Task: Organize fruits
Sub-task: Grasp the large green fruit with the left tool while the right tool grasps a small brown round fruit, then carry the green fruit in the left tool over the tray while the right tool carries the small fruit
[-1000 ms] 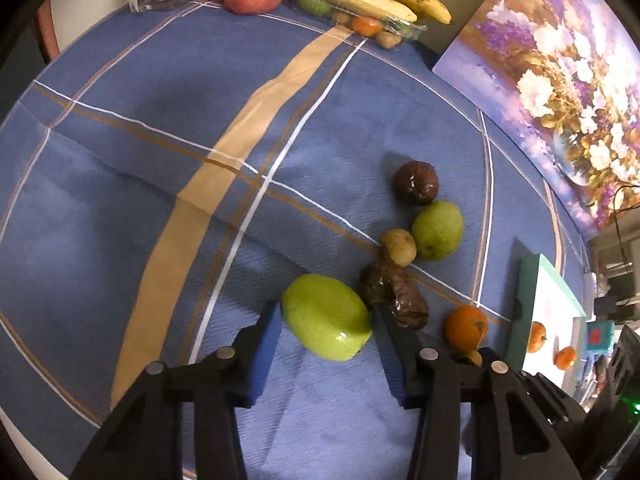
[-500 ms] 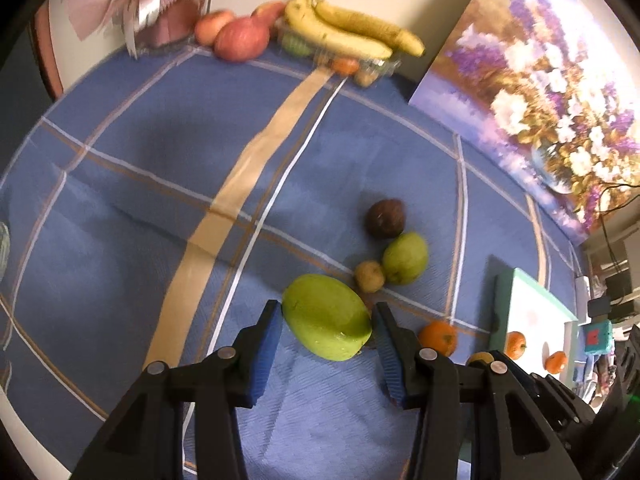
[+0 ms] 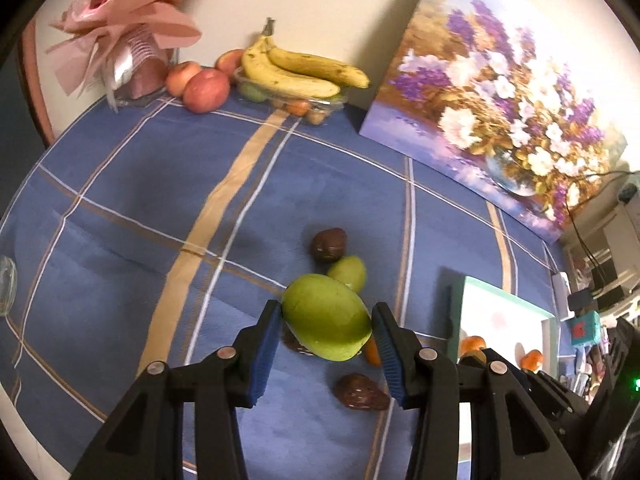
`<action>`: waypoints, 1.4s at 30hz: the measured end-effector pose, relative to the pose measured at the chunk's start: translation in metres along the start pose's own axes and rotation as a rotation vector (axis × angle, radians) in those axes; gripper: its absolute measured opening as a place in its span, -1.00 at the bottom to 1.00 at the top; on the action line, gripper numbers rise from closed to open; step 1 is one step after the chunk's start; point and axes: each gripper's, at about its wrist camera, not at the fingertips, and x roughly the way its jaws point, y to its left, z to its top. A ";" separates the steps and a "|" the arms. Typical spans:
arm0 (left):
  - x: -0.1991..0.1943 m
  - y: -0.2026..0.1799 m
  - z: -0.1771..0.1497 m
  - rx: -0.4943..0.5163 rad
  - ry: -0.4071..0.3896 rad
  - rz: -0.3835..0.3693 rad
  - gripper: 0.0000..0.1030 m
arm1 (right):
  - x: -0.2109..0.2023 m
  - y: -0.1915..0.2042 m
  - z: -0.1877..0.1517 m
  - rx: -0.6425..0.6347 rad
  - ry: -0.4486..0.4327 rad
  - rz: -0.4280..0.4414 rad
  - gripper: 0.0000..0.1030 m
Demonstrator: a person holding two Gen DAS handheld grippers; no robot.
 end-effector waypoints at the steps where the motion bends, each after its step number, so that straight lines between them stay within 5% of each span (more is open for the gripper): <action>1: 0.001 -0.004 -0.001 0.009 0.001 -0.004 -0.05 | -0.002 -0.004 0.000 0.009 -0.003 -0.002 -0.46; 23: 0.013 -0.137 -0.045 0.294 0.083 -0.115 -0.05 | -0.071 -0.142 -0.022 0.304 -0.072 -0.201 -0.46; 42: 0.032 -0.187 -0.083 0.455 0.160 -0.112 -0.05 | -0.105 -0.166 -0.030 0.338 -0.119 -0.243 -0.46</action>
